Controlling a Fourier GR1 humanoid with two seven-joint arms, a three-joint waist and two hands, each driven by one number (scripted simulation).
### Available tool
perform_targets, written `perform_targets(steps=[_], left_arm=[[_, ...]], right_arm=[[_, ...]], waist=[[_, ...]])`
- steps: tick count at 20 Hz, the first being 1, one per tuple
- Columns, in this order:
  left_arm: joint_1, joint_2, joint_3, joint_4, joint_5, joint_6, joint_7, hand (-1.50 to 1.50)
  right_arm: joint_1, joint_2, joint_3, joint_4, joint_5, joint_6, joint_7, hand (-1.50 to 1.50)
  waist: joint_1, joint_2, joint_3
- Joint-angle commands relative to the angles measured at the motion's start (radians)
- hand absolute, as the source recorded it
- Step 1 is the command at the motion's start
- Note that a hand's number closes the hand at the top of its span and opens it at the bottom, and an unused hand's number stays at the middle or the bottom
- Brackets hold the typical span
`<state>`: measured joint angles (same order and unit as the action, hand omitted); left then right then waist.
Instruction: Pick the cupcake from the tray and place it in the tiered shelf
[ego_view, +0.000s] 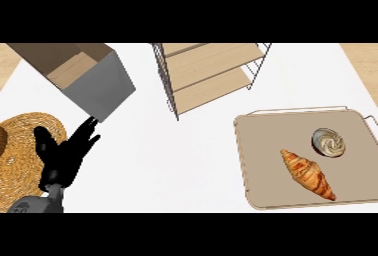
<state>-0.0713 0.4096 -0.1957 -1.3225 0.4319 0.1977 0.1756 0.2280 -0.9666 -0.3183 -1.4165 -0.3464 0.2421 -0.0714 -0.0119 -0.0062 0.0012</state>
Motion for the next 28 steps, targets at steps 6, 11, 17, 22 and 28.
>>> perform_targets(steps=[6,11,17,22,28], left_arm=[[-0.03,-0.03,0.0,0.023,-0.036,0.014,0.044,0.0],[-0.013,-0.031,0.008,0.018,-0.035,-0.026,0.02,0.0],[-0.001,-0.023,0.026,-0.033,-0.047,-0.029,0.081,0.0],[0.039,-0.071,0.03,0.017,-0.084,-0.054,0.01,0.0],[-0.023,-0.094,0.068,0.023,-0.112,-0.023,0.064,0.0]], right_arm=[[-0.085,-0.008,0.101,-0.291,0.098,-0.18,0.484,-1.5],[-0.218,0.045,0.288,-0.312,0.291,-0.308,0.681,-1.5],[-0.412,0.081,0.356,-0.199,0.321,-0.209,0.866,-1.5],[-0.368,0.142,0.385,-0.166,0.41,-0.143,0.804,-1.5],[-0.366,0.209,0.412,-0.286,0.52,-0.163,1.003,-1.5]], waist=[[0.016,0.007,-0.003],[0.035,0.011,-0.002],[0.036,0.009,-0.001],[0.018,0.007,-0.001],[0.009,0.005,-0.002]])
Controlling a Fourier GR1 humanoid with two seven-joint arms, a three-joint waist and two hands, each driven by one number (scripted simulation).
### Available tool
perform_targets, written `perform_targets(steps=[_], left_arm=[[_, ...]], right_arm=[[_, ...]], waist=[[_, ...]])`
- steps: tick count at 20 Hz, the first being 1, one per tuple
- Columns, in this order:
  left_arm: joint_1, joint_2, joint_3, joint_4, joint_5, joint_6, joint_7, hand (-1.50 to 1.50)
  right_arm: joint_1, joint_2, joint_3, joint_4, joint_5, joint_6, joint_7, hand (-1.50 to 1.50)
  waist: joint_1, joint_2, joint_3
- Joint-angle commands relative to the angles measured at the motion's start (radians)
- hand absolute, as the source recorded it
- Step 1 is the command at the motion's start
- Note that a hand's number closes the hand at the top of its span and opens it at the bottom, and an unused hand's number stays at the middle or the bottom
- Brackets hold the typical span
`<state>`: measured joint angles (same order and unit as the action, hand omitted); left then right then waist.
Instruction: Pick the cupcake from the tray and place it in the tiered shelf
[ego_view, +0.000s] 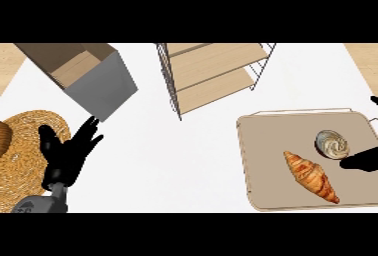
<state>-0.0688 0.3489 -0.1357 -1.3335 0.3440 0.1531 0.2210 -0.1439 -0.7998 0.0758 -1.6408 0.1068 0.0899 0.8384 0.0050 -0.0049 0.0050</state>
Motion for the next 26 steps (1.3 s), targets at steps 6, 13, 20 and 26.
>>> perform_targets(steps=[6,13,20,26], left_arm=[[0.017,-0.038,0.038,0.011,-0.053,-0.02,0.025,0.0],[0.08,-0.05,0.074,-0.014,-0.051,-0.085,-0.007,0.0],[0.004,-0.08,0.092,0.009,-0.118,-0.046,0.051,0.0],[0.072,-0.109,0.089,-0.081,-0.129,-0.056,0.076,0.0]], right_arm=[[0.023,0.116,-0.011,0.014,0.183,0.013,0.028,-1.5],[-0.031,0.219,-0.01,0.074,0.292,0.001,0.03,-1.5],[-0.012,0.271,-0.013,0.16,0.425,-0.004,-0.016,-1.5],[-0.039,0.311,-0.042,0.276,0.503,-0.063,-0.138,-1.5]], waist=[[-0.005,0.004,-0.005],[-0.002,0.004,-0.005],[-0.004,0.005,-0.005],[-0.001,0.004,-0.005]])
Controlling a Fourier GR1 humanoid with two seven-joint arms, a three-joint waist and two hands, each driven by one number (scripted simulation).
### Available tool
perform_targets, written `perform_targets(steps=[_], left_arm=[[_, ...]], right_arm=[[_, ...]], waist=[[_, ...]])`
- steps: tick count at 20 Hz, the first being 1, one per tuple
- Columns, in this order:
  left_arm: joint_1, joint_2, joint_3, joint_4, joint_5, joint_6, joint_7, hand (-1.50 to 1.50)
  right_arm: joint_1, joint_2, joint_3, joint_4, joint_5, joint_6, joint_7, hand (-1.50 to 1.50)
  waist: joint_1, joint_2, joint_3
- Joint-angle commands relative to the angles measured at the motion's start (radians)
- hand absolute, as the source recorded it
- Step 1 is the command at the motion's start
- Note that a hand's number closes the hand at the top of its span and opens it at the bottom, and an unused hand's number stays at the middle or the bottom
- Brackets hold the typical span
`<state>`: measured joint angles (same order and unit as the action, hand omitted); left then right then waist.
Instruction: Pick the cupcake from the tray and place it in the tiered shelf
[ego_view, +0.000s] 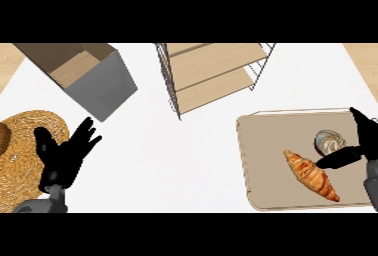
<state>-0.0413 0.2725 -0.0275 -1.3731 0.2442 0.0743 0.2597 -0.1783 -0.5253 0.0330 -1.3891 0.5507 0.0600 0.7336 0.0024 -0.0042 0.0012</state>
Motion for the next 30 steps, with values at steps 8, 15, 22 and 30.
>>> perform_targets(steps=[8,15,22,30], left_arm=[[-0.021,-0.041,0.043,0.088,-0.051,-0.032,-0.046,0.0],[0.018,-0.075,-0.007,-0.002,-0.07,-0.014,0.006,0.0],[0.019,-0.028,0.063,0.0,-0.05,-0.058,0.039,0.0],[-0.034,-0.072,0.002,0.029,-0.083,-0.054,0.016,0.0]], right_arm=[[-0.081,0.081,-0.067,0.248,0.094,-0.082,-0.206,-1.5],[-0.074,0.006,0.07,0.277,0.128,0.16,-0.281,1.5],[-0.032,0.101,-0.021,0.223,0.093,0.015,-0.396,1.5],[-0.17,0.367,0.414,0.072,0.149,0.238,-0.546,1.5]], waist=[[0.001,0.005,-0.001],[0.024,0.008,-0.001],[-0.002,0.003,-0.001],[0.079,0.009,-0.002]])
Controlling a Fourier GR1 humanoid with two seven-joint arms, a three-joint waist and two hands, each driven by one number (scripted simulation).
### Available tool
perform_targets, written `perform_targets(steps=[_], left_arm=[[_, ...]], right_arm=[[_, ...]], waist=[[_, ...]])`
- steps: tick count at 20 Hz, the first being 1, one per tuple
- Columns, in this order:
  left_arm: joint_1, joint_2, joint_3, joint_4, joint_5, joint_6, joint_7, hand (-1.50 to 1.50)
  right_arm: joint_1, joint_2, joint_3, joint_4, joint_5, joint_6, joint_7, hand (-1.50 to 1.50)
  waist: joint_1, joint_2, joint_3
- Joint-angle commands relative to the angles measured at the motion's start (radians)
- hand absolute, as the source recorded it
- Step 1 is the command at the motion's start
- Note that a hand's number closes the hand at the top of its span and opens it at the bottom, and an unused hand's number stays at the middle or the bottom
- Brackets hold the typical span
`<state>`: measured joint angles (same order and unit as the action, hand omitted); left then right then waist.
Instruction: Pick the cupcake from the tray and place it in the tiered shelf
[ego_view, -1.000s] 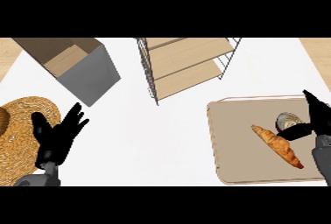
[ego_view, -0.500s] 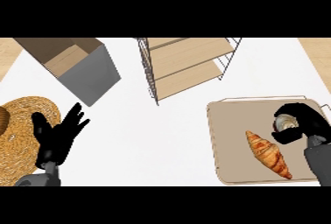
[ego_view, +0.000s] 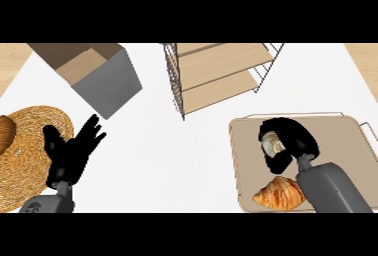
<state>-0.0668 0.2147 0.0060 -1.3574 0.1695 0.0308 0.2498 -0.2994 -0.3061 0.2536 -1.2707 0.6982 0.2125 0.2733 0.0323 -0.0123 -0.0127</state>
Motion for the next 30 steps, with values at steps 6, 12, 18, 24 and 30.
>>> perform_targets(steps=[6,12,18,24,30], left_arm=[[0.034,-0.019,0.009,0.04,-0.016,0.034,0.0,0.0],[0.072,0.02,0.027,-0.018,0.014,-0.012,0.031,0.0],[0.057,-0.004,0.039,0.047,0.006,-0.011,-0.026,0.0],[0.061,0.006,0.03,-0.024,0.0,-0.004,0.043,0.0],[0.051,-0.006,0.025,-0.008,0.005,-0.024,0.037,0.0]], right_arm=[[-0.02,0.298,0.314,-0.364,0.005,0.095,0.042,1.5],[-0.068,0.304,0.262,-0.741,0.002,0.166,0.255,1.5],[-0.313,0.306,0.131,-0.9,-0.124,0.245,0.593,1.5],[-0.573,0.306,-0.116,-0.883,-0.262,0.362,0.763,1.5],[-0.826,0.23,-0.322,-0.592,-0.327,0.327,0.718,1.5]], waist=[[-0.045,0.001,0.011],[-0.047,0.001,0.012],[-0.034,0.008,0.011],[-0.031,0.007,0.012],[-0.024,0.01,0.012]])
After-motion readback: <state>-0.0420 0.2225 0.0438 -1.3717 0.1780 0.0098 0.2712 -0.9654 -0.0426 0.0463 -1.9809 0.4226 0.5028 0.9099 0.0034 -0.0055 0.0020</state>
